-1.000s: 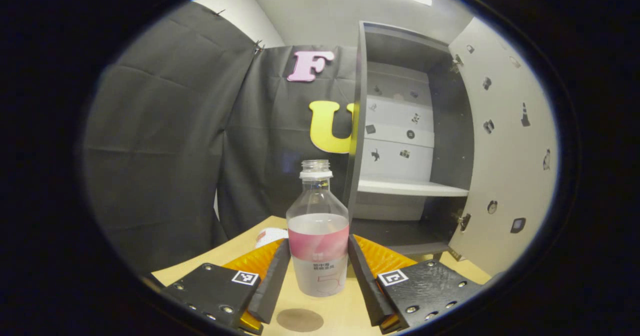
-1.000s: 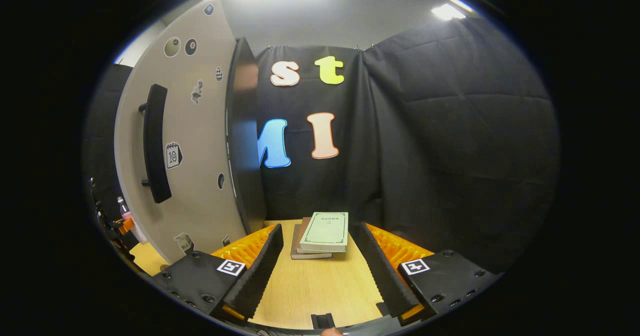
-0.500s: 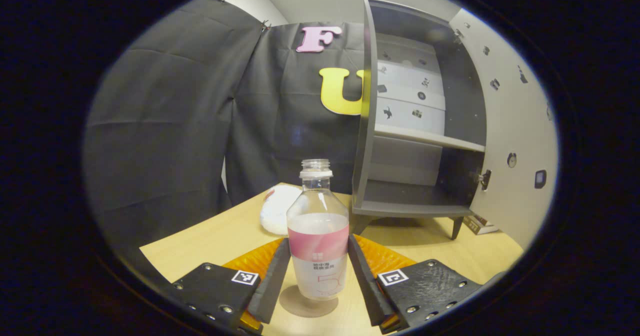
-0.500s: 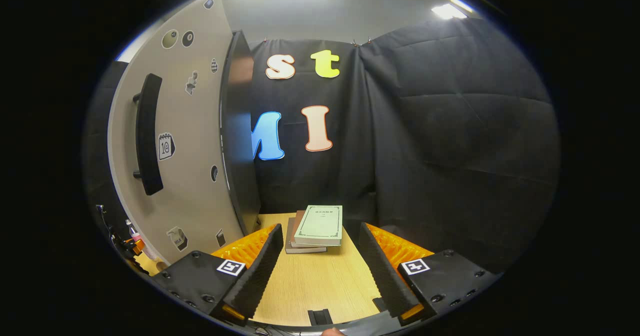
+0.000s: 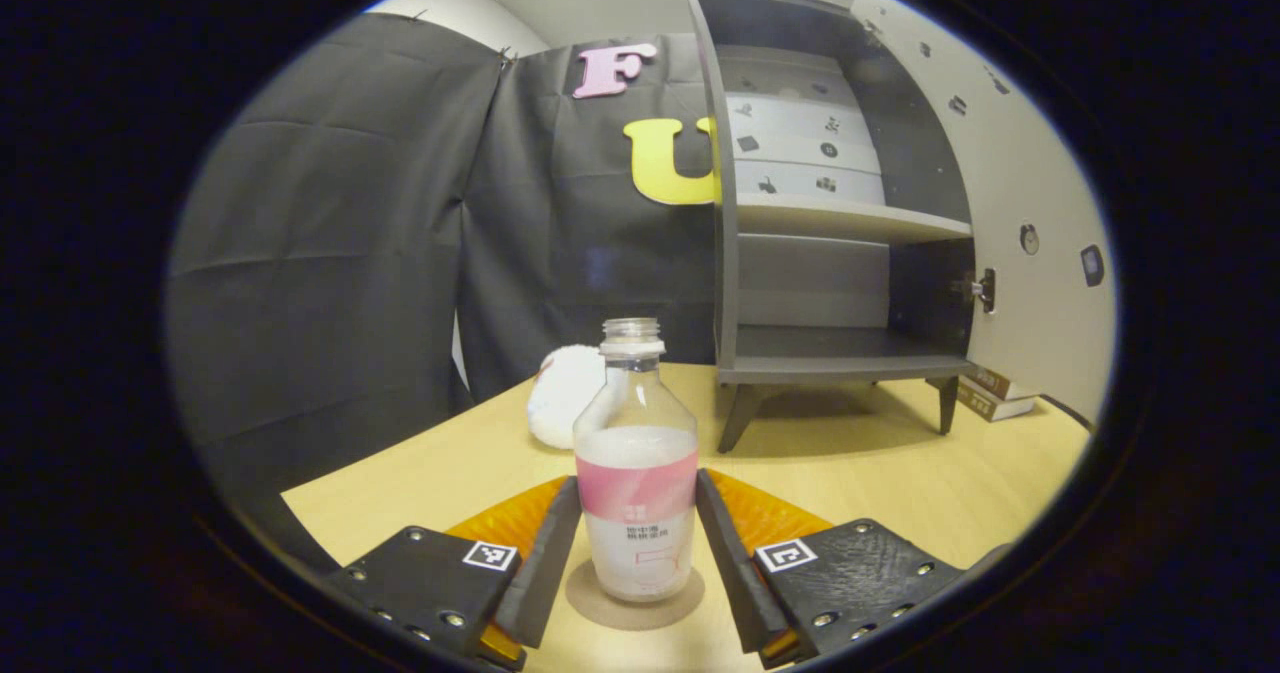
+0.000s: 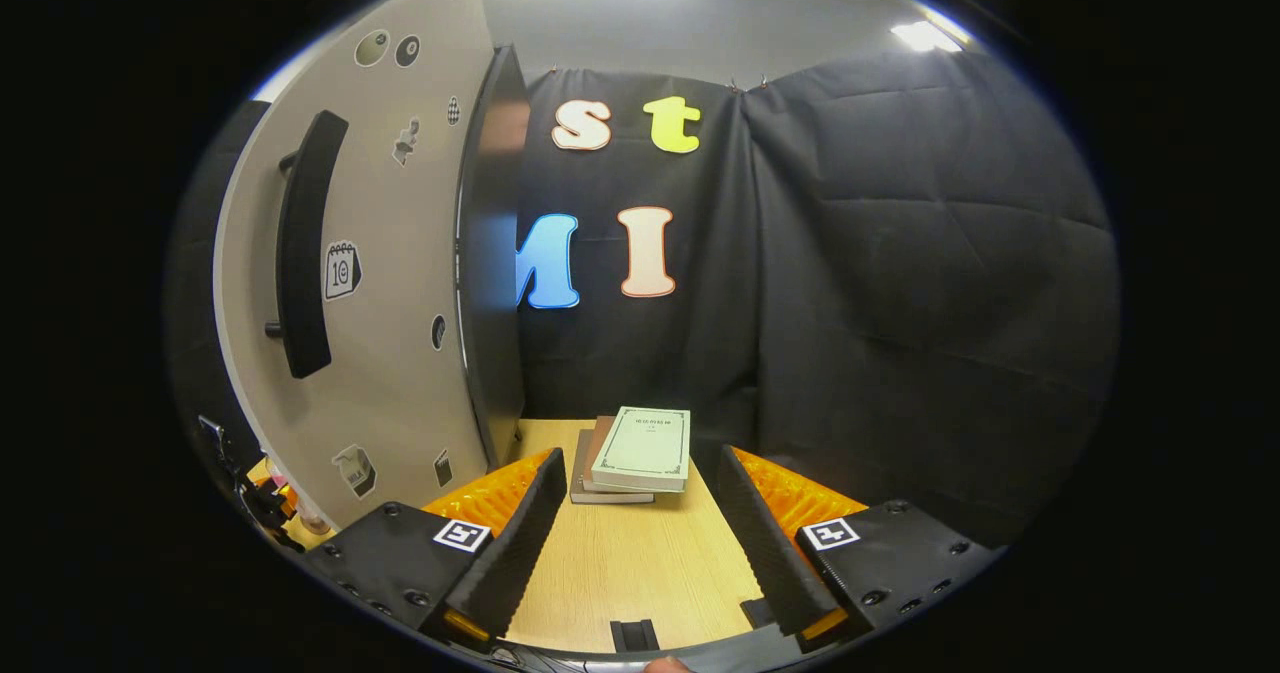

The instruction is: Open the cabinet door with the right hand, grasp the bottle in the cabinet with the left hand and place it on the coaster, then close the cabinet door with the right hand.

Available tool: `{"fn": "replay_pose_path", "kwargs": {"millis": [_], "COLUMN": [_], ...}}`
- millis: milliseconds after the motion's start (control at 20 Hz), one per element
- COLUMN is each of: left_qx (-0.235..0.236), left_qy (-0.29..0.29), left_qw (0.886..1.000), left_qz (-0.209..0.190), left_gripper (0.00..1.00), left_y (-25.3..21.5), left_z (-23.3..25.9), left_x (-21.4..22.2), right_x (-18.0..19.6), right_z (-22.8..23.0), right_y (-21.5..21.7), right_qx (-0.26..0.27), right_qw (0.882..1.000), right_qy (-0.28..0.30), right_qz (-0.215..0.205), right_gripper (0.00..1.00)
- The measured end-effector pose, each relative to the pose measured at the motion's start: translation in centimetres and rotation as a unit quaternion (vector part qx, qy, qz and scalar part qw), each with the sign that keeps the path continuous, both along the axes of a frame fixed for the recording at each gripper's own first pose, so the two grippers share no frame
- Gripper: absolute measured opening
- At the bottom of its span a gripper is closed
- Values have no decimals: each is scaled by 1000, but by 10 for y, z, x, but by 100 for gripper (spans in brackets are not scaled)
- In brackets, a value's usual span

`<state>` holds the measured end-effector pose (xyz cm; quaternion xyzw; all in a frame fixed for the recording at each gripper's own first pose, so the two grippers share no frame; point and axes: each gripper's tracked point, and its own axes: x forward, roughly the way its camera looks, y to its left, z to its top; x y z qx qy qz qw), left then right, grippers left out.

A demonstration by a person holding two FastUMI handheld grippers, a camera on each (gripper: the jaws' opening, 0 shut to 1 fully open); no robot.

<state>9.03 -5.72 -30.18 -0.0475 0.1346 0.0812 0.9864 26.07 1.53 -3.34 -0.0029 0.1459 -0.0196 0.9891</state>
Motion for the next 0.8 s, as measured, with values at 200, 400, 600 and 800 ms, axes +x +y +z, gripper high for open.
{"fn": "replay_pose_path", "kwargs": {"millis": [200, 400, 600, 800], "left_qx": [9, 22, 26, 37], "left_qy": [8, 18, 22, 10], "left_qw": [1000, 999, 999, 998], "left_qz": [21, 25, 40, 41], "left_gripper": [69, 71, 72, 72], "left_y": [0, -4, -3, -7], "left_z": [-6, -8, 3, 29], "left_x": [-15, -20, -23, -19], "right_x": [-1, 0, 1, 5], "right_z": [0, -4, -6, -2], "right_y": [-5, -10, -10, -12], "right_qx": [4, 23, 29, 22], "right_qw": [1000, 1000, 1000, 1000], "right_qy": [-2, 0, 1, -9], "right_qz": [-1, -7, -4, 1], "right_gripper": [99, 96, 96, 99]}}
